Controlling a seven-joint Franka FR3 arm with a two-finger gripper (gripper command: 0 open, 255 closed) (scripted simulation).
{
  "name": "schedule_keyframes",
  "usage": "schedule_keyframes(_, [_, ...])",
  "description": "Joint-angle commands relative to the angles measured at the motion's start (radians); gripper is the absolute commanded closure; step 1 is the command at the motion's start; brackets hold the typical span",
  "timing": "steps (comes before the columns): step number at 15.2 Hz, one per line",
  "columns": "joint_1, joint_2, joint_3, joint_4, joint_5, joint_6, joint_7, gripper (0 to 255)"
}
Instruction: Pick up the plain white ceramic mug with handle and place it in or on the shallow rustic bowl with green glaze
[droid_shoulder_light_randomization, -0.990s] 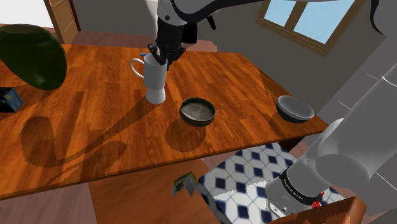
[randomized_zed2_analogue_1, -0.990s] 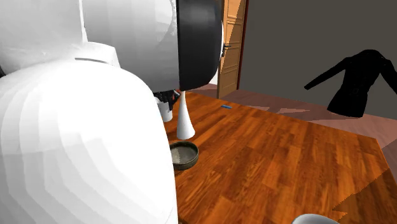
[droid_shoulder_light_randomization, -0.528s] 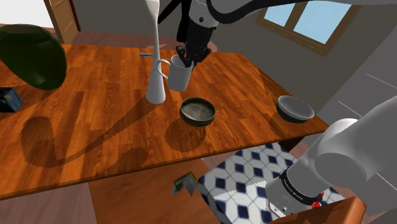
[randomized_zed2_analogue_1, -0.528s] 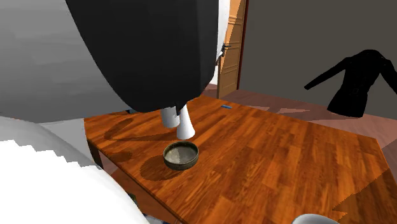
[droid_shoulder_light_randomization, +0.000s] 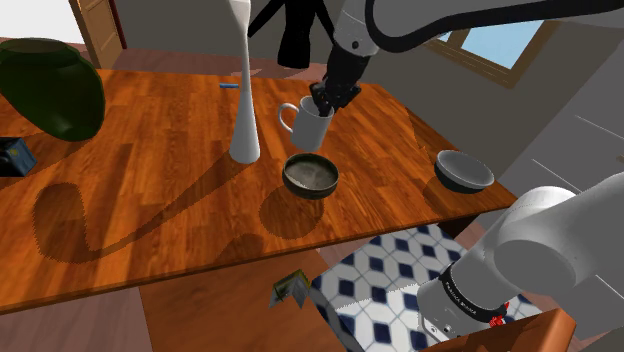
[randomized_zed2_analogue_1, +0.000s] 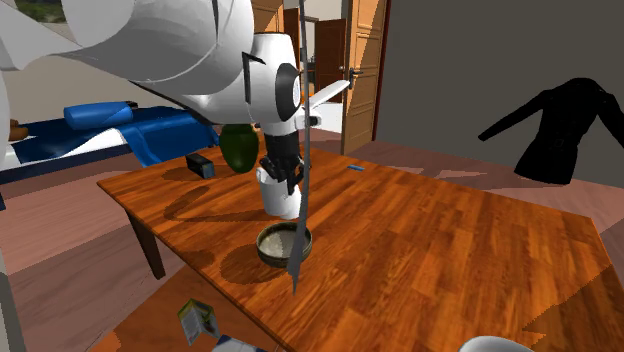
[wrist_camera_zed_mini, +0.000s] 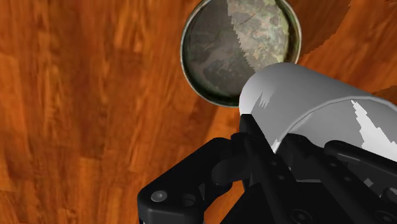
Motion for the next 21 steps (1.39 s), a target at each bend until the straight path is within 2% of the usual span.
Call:
schedule_keyframes(1, [0.000, 0.002, 0.001, -0.024, 0.001, 0.026, 0.000, 255])
schedule_keyframes(14, [-0.001, 0.062, 0.015, -0.150, -0.003, 0.212, 0.010, 255])
schedule_keyframes(21, [-0.001, 0.062, 0.015, -0.150, -0.003, 0.212, 0.010, 255])
